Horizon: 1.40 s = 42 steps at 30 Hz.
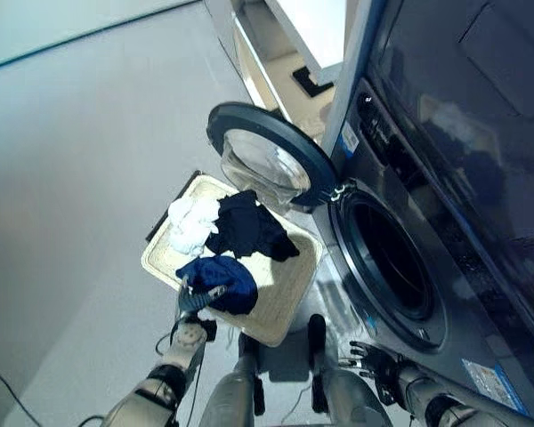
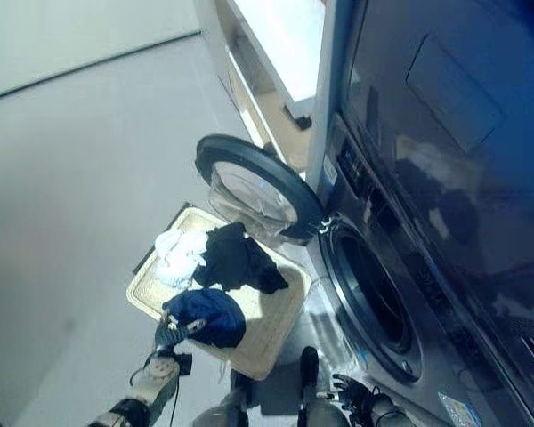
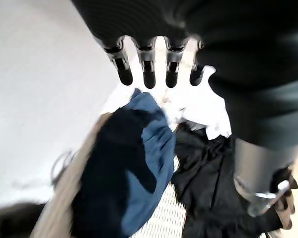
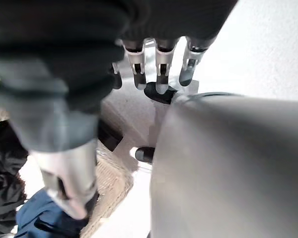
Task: Put the clothes into the washing machine.
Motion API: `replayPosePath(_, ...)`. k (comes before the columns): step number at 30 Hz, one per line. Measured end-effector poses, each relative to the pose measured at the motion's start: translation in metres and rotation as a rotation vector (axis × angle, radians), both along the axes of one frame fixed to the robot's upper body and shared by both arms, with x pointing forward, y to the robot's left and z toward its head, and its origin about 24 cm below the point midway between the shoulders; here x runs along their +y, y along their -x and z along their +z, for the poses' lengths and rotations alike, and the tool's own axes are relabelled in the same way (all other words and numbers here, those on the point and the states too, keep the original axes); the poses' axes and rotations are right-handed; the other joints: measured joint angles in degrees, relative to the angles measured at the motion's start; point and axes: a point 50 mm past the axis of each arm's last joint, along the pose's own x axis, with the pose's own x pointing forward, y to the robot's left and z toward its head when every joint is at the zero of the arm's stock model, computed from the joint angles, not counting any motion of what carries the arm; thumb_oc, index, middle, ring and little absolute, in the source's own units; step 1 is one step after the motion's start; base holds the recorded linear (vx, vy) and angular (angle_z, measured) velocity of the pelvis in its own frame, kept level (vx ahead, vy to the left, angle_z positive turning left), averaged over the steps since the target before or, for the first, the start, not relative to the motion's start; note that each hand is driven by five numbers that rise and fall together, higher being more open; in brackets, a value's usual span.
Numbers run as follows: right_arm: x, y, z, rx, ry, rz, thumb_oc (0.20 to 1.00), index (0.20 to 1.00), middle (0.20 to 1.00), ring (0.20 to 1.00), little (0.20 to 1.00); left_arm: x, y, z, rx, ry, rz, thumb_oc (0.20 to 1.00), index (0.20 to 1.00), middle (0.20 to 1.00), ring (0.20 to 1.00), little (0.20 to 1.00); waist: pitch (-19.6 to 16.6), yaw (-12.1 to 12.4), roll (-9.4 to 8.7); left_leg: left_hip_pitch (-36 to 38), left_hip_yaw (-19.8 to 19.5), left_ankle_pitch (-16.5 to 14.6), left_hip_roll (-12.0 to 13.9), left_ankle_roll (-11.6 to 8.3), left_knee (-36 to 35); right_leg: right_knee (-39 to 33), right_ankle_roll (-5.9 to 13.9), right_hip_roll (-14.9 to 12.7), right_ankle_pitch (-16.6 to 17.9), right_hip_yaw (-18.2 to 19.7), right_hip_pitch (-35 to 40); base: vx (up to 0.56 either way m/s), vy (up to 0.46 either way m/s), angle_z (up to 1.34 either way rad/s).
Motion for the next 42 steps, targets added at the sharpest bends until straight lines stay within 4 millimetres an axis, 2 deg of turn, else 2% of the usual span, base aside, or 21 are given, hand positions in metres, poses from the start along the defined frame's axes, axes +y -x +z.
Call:
replayPosePath(1,0.003,-0.006,0.003,-0.017,-0.002,0.008,1.000,1.000,1.000,1.000,1.000,0.003,-0.006,0.008,-0.031,-0.030,0.006,1.000,1.000,1.000,1.000,1.000,1.1,0.0,-0.63,-0.9,0.0,0.0,0.0,-0.04,0.3,0.0,-0.14,0.0,0.3,0.1,-0.7,-0.08,0.010,-0.11)
replayPosePath(4,0.013,-0.032,0.019,-0.103,-0.024,0.031,1.000,1.000,1.000,1.000,1.000,0.021,-0.032,0.048,-0.139,-0.287,0.048,1.000,1.000,1.000,1.000,1.000,3.8,0.0,-4.25,-5.9,1.1,0.0,0.3,-0.11,1.8,1.8,-0.22,0.2,0.7,1.1,-6.5,-0.02,-0.008,-0.19)
replayPosePath(9,0.020,-0.039,0.026,-0.151,-0.082,0.001,1.000,1.000,1.000,1.000,1.000,0.041,-0.043,0.071,-0.183,-0.378,0.132,1.000,1.000,1.000,1.000,1.000,3.8,-1.6,-5.44,-9.2,1.3,0.1,0.3,0.02,1.8,2.7,-0.09,0.2,0.8,1.8,-10.4,0.00,-0.017,-0.05)
replayPosePath(15,0.023,-0.043,0.029,-0.175,-0.081,-0.008,1.000,1.000,1.000,1.000,1.000,0.048,-0.051,0.086,-0.192,-0.409,0.170,1.000,1.000,1.000,1.000,1.000,3.6,-3.4,-6.09,-18.7,1.2,0.5,0.4,0.08,4.3,5.0,-0.20,0.1,1.3,2.0,-19.8,0.00,0.002,-0.01)
replayPosePath(18,0.023,-0.055,0.039,-0.221,-0.113,-0.058,1.000,1.000,1.000,1.000,1.000,0.054,-0.061,0.101,-0.169,-0.461,0.187,1.000,1.000,1.000,1.000,1.000,3.8,-5.0,-6.67,-25.2,0.9,1.4,0.5,0.12,5.2,5.8,-0.50,0.1,1.9,1.9,-26.0,-0.01,-0.017,0.04)
replayPosePath(21,0.023,-0.062,0.045,-0.243,-0.145,-0.095,1.000,1.000,1.000,1.000,1.000,0.057,-0.066,0.107,-0.121,-0.495,0.184,1.000,1.000,1.000,1.000,1.000,3.7,-5.8,-6.89,-26.8,0.7,1.6,0.7,0.00,5.6,6.1,-0.62,0.3,2.0,1.9,-27.6,0.00,-0.010,0.01)
replayPosePath(26,0.021,-0.074,0.058,-0.299,-0.164,-0.129,1.000,1.000,1.000,1.000,1.000,0.065,-0.077,0.133,-0.100,-0.598,0.181,1.000,1.000,1.000,1.000,1.000,3.6,-6.0,-6.81,-31.7,1.1,2.7,1.0,-0.36,5.8,6.3,-1.07,0.3,2.9,2.2,-32.8,-0.02,0.010,-0.04)
replayPosePath(29,0.023,-0.083,0.066,-0.327,-0.169,-0.130,1.000,1.000,1.000,1.000,1.000,0.068,-0.078,0.138,-0.090,-0.619,0.193,1.000,1.000,1.000,1.000,1.000,3.5,-6.1,-6.61,-32.8,1.1,3.1,1.2,-0.57,5.8,6.6,-0.91,0.6,2.9,2.2,-34.1,-0.01,0.004,-0.02)
replayPosePath(31,0.022,-0.087,0.071,-0.347,-0.168,-0.128,1.000,1.000,1.000,1.000,1.000,0.066,-0.081,0.143,-0.100,-0.609,0.199,1.000,1.000,1.000,1.000,1.000,3.1,-6.0,-5.88,-34.2,1.2,3.2,1.3,-0.78,5.8,7.2,-0.84,0.6,2.9,2.3,-35.9,0.00,0.000,0.00)
replayPosePath(36,0.021,-0.091,0.076,-0.368,-0.177,-0.131,1.000,1.000,1.000,1.000,1.000,0.070,-0.082,0.150,-0.104,-0.620,0.215,1.000,1.000,1.000,1.000,1.000,2.9,-6.1,-5.42,-35.6,1.1,4.0,1.7,-1.12,5.4,8.1,-0.69,1.0,3.0,2.5,-38.0,-0.02,-0.037,-0.03)
replayPosePath(38,0.016,-0.092,0.078,-0.374,-0.175,-0.138,1.000,1.000,1.000,1.000,1.000,0.070,-0.084,0.154,-0.085,-0.659,0.224,0.881,0.881,0.881,0.881,0.881,2.6,-6.0,-5.22,-36.6,1.0,4.3,1.7,-1.28,5.4,8.2,-0.47,1.2,3.2,2.5,-39.0,-0.02,-0.031,-0.04)
replayPosePath(39,0.012,-0.093,0.080,-0.380,-0.172,-0.147,1.000,1.000,1.000,1.000,1.000,0.072,-0.084,0.157,-0.041,-0.764,0.223,0.799,0.799,0.799,0.799,0.799,2.4,-6.0,-5.05,-37.3,0.9,4.4,1.8,-1.36,5.3,8.2,-0.21,1.2,3.4,2.5,-39.9,-0.01,-0.027,-0.05)
replayPosePath(40,0.010,-0.094,0.081,-0.384,-0.167,-0.149,1.000,1.000,1.000,1.000,1.000,0.074,-0.083,0.158,-0.012,-0.838,0.224,0.520,0.520,0.520,0.520,0.520,2.4,-6.0,-4.98,-37.5,0.9,4.6,1.8,-1.44,5.2,8.2,-0.12,1.2,3.5,2.5,-40.2,-0.01,-0.027,-0.08)
replayPosePath(41,0.007,-0.095,0.083,-0.390,-0.162,-0.148,1.000,1.000,1.000,1.000,1.000,0.075,-0.083,0.162,0.031,-0.957,0.219,0.442,0.442,0.442,0.442,0.442,2.4,-6.1,-4.99,-37.6,0.9,4.7,1.9,-1.60,5.1,8.1,0.02,1.3,3.6,2.5,-40.5,-0.01,-0.036,-0.07)
replayPosePath(42,0.004,-0.096,0.085,-0.393,-0.162,-0.145,1.000,1.000,1.000,1.000,1.000,0.081,-0.082,0.163,0.076,-1.043,0.217,0.200,0.200,0.200,0.200,0.200,2.4,-6.1,-4.99,-37.6,0.9,4.7,1.9,-1.64,5.0,8.1,0.12,1.3,3.6,2.4,-40.5,-0.01,-0.029,-0.06)
